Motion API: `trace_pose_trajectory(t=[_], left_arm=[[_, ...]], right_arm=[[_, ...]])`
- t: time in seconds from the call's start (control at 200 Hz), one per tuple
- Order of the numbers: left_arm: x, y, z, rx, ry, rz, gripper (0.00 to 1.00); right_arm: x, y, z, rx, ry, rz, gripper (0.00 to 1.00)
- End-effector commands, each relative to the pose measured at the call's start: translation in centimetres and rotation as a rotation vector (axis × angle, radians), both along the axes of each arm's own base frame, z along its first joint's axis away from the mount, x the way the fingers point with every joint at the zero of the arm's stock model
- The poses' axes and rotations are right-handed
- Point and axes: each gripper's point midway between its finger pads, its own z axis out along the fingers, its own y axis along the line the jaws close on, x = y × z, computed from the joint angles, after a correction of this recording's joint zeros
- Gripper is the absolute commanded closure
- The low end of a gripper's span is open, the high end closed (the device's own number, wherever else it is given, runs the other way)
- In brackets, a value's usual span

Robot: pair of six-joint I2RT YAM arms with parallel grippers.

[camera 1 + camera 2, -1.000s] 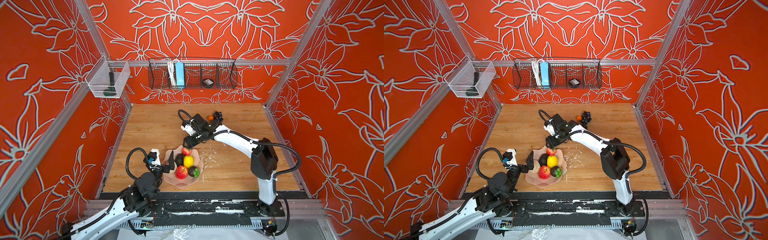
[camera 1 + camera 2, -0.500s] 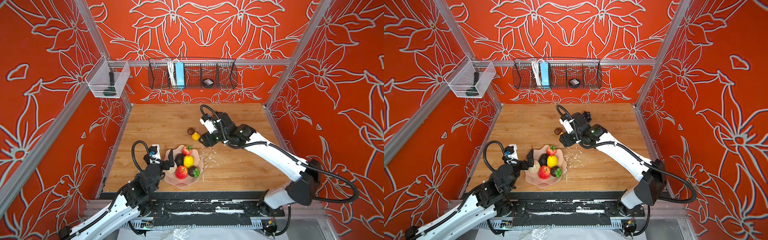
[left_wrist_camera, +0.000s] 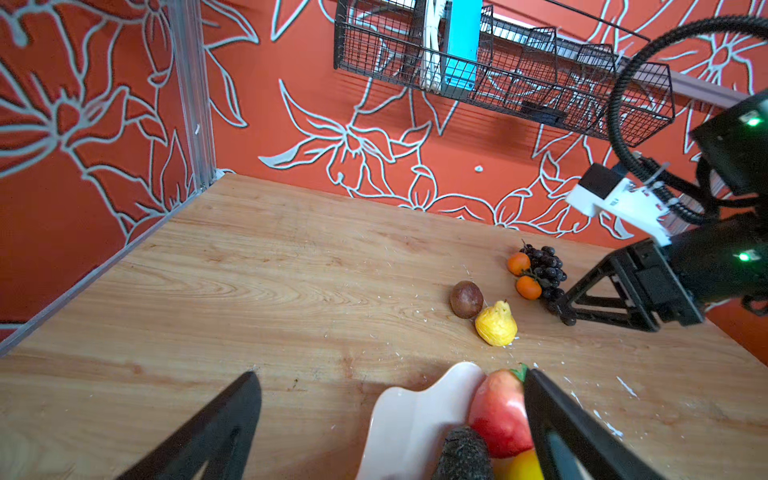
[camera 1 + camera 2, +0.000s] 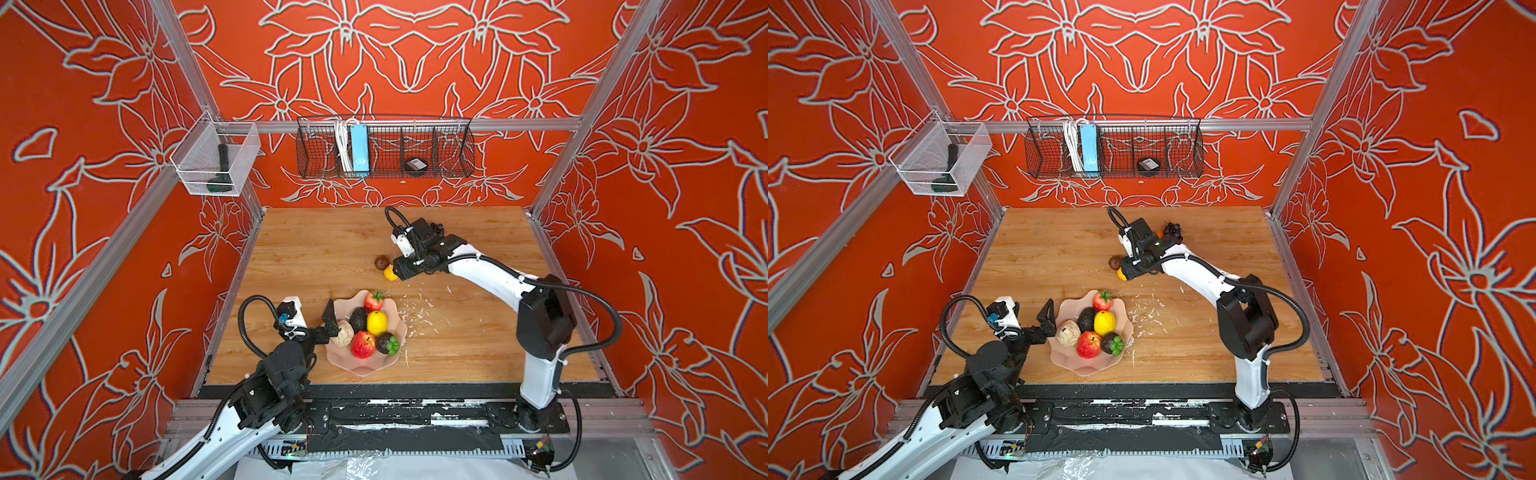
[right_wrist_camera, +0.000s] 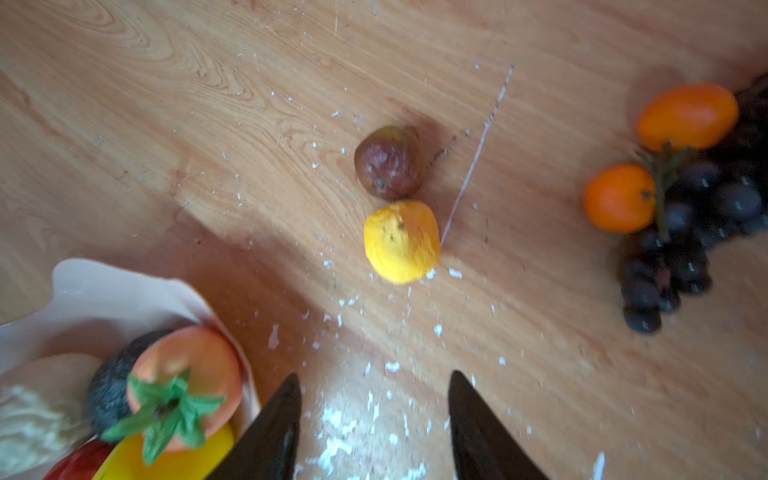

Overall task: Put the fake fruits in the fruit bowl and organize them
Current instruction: 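Lower the open right gripper over the yellow pear beside the brown fig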

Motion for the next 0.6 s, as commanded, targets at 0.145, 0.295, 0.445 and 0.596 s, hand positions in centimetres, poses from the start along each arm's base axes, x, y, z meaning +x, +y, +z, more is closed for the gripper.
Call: trace_pose_trajectory(t=[0.145,0.295,0.445,0.596], left_arm=[[0.0,0.6,-0.2,-0.028,0.002,0.039,0.02],[0.1,0.5,-0.2,-0.024,0.011,0.037,0.02],[0.4,0.3,-0.5,-0.011,0.029,0.039,0.02],[0.6,0.0,-0.6,-0.001,0.041,0.037,0.02]], right_arm=[[2.9,1.3,-2.5,-0.058,0.027,0.045,0.51],[3.9,1.8,-3.8,-0.068,0.051,0.049,0.54],[4.4,2.0,-5.0,-0.08,0.078,0.056,0.57],[4.7,2.1,-5.7,-0.086,0.085,0.055,0.61]])
